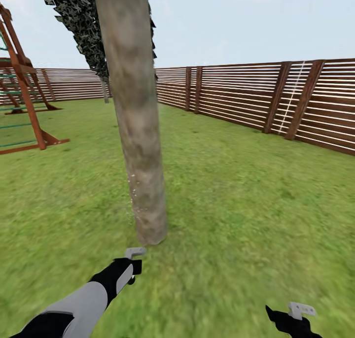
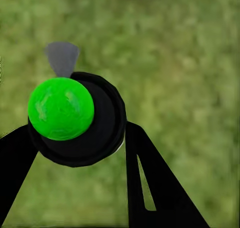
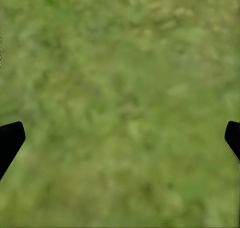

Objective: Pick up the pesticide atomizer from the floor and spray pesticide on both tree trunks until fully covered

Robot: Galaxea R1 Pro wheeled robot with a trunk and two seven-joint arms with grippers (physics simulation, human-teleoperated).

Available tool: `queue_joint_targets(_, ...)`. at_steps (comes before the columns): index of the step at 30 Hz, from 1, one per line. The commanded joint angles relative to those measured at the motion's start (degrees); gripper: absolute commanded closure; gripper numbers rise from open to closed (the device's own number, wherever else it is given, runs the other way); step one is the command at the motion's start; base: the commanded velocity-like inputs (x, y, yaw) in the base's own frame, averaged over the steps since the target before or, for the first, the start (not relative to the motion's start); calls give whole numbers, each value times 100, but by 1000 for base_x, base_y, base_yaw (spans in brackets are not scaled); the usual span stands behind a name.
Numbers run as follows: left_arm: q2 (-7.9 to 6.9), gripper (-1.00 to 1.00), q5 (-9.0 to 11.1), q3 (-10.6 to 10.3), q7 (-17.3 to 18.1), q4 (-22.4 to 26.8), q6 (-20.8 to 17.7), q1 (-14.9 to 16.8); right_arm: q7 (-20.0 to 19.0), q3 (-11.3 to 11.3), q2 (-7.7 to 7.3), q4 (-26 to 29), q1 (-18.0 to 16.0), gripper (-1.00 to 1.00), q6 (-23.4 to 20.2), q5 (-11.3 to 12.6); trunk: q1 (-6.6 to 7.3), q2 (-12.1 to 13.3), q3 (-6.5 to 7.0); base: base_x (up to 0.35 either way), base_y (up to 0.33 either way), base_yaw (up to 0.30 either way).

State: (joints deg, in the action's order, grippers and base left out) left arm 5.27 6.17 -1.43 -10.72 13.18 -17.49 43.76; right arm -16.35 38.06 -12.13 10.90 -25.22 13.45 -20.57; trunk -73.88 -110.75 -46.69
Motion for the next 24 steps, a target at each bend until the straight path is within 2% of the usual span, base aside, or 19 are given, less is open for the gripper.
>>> queue_joint_targets(1, 2, 100, -2, -4, 0, 0, 0, -1, 0, 0, 0, 0, 0, -100, 0, 0, 0, 0, 0, 0, -276, 276)
queue_joint_targets(9, 9, 100, -15, -7, 0, -8, 0, 1, 0, 0, 0, 0, 0, -100, 0, 0, 0, 0, 0, 0, -276, 273)
queue_joint_targets(16, 17, 100, -10, -7, 0, -17, 0, -1, -3, 0, 0, 0, 0, -100, 0, 0, 0, 0, 0, 0, -276, 63)
queue_joint_targets(24, -9, 100, -8, 17, -8, -22, 8, -4, -7, 0, 0, 0, 0, -100, 0, -4, 0, 0, 0, 27, -275, 263)
